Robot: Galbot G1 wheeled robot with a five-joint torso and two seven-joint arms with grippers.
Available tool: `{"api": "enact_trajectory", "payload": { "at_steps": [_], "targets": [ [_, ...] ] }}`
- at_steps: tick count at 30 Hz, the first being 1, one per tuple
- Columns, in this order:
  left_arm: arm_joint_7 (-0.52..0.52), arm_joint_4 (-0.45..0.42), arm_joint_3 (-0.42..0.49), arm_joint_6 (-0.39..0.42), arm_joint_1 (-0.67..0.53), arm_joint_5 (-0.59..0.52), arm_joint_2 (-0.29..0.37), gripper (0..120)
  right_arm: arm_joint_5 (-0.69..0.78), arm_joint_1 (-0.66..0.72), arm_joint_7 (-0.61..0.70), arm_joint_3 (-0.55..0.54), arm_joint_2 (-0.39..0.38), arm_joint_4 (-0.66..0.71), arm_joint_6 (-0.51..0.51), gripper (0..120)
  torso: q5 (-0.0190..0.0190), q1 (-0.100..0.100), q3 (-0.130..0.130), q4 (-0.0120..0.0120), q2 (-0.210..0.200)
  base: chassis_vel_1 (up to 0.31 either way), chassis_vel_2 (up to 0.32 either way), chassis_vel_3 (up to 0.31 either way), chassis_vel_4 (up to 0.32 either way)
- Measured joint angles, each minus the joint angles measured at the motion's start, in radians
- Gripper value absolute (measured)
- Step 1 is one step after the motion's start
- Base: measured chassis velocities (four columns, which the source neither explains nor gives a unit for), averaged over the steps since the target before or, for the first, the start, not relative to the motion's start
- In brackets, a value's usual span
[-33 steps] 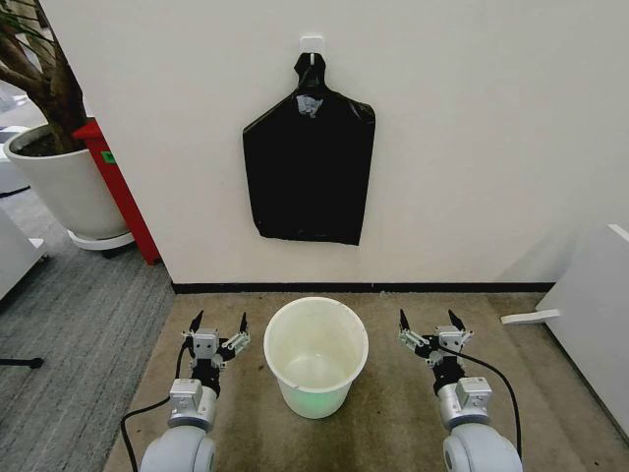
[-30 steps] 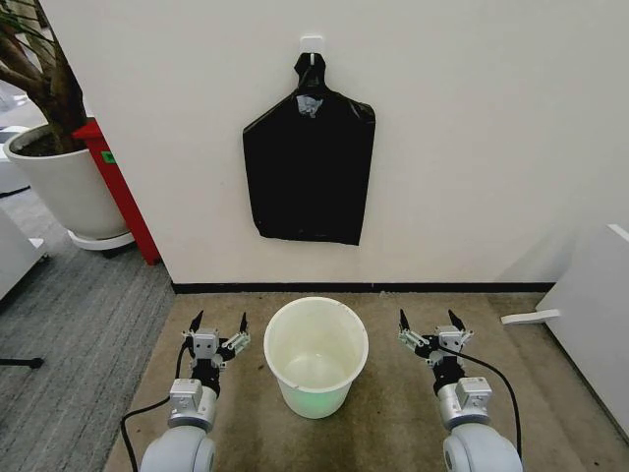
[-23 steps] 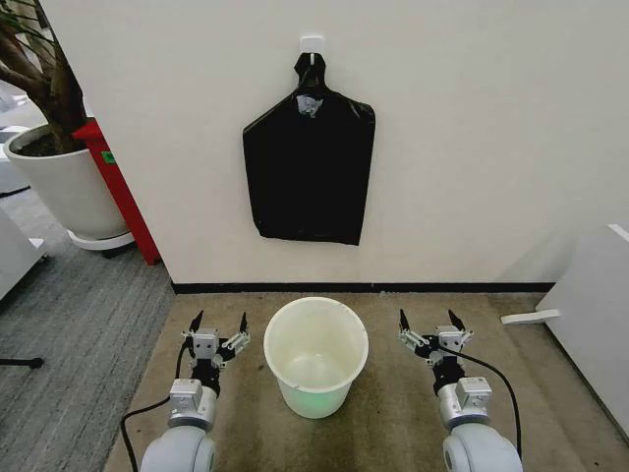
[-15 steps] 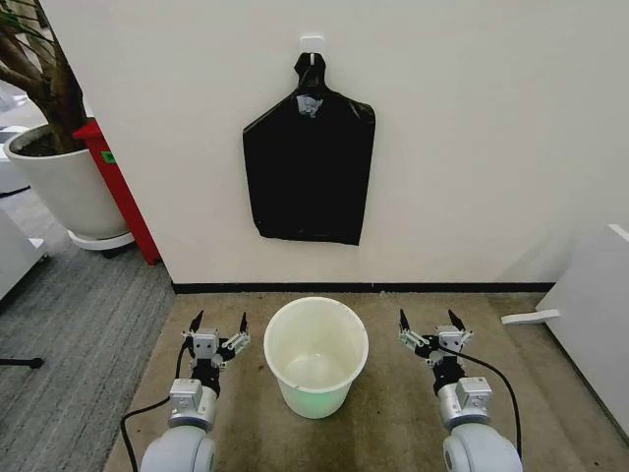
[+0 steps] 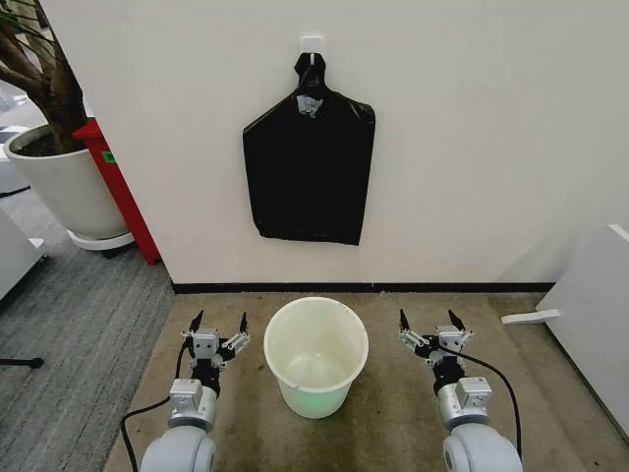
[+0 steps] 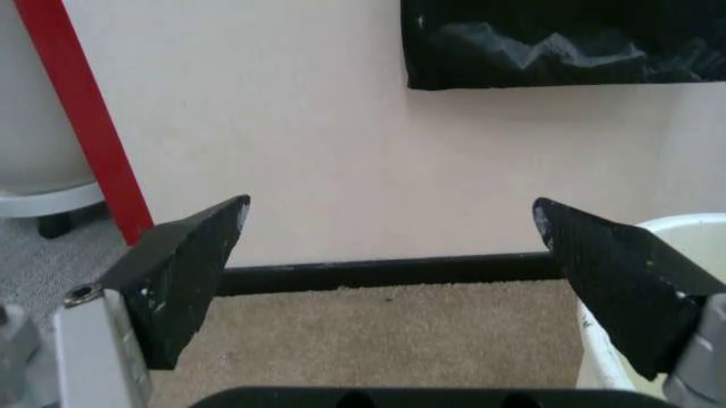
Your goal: Place the garbage bag over the trash bin.
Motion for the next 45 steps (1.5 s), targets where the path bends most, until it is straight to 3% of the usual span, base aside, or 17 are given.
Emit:
{"api": "enact_trajectory", "payload": {
  "at_steps": [32,35,41,45],
  "targets": [
    [0.000,-0.006,-0.003,0.002,0.001,-0.004,0.002,99,0.001,-0.001,0.000,0.003,0.000,0.008,-0.001,100,0.0000,0.000,0.000,0.0000,0.000,0.000,0.000,0.000,0.000],
    [-0.005,-0.038,-0.021,0.013,0.007,-0.021,0.013,100,0.009,-0.005,-0.003,0.014,0.000,0.041,-0.006,100,-0.0002,0.000,0.000,-0.0001,0.000,0.000,0.000,0.000,0.000],
    [-0.046,-0.236,-0.139,0.085,0.042,-0.134,0.081,100,0.070,-0.034,-0.030,0.093,0.003,0.263,-0.041,100,-0.0001,0.000,0.000,0.0000,0.000,0.000,0.000,0.000,0.000],
    [-0.064,-0.325,-0.192,0.116,0.057,-0.185,0.113,100,0.113,-0.052,-0.037,0.118,0.006,0.342,-0.059,100,-0.0008,0.000,0.000,0.0002,0.000,0.000,0.000,0.000,0.000]
  ]
}}
